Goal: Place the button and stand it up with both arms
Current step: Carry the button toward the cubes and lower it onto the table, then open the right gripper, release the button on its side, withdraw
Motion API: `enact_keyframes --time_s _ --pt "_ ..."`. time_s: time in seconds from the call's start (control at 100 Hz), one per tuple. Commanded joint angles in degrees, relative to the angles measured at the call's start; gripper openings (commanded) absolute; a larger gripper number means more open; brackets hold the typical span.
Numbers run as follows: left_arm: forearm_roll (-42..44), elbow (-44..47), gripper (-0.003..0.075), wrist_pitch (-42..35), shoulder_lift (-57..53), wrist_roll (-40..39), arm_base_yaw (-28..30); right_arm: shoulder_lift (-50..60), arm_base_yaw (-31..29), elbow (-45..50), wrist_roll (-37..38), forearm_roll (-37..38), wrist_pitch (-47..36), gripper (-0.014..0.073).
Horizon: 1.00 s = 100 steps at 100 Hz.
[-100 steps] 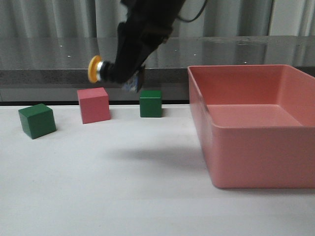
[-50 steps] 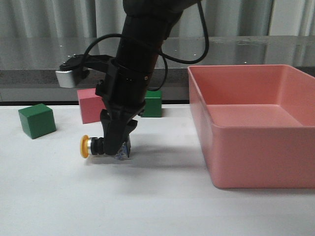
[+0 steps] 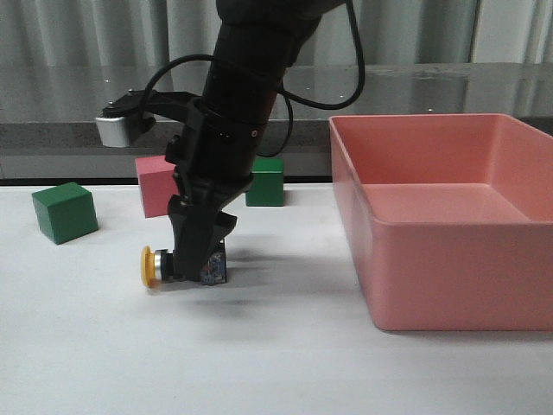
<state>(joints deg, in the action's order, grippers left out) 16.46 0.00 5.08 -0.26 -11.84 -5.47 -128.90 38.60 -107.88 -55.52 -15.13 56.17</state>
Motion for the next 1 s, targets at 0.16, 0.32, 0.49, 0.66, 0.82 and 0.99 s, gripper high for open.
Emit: enact_keyframes --time_s 0.16,0.32,0.49,0.66,0.82,0.99 --pt "0.1 2.54 -0.002 -4.25 -1.81 -0.51 -0.45 10.77 -1.13 -7.66 11.37 1.73 6.85 0.0187" --pt "0.1 2.54 -0.002 -4.25 -1.81 -0.51 -0.45 18.16 -5.06 -8.48 18.46 3.08 9.81 -0.0059" --pt "0.1 2.54 -0.002 -4.25 -1.81 -0.51 -0.45 25.73 -11.54 -6.98 24.73 3.08 10.02 -0.0061" --pt "4.85 2.54 -0.002 -3.17 -1.81 -0.51 -0.45 37.13 -18.33 2.66 28.01 3.19 5.04 -0.0061" --pt "6.13 2.54 -0.002 -2.83 -1.81 -0.51 -0.45 51.39 -24.73 19.82 31.76 3.25 -6.65 -0.0061" --pt "6.13 2.54 -0.002 -2.83 -1.81 -0.51 -0.45 68.1 -29.83 40.51 31.93 3.25 -18.0 -0.0061"
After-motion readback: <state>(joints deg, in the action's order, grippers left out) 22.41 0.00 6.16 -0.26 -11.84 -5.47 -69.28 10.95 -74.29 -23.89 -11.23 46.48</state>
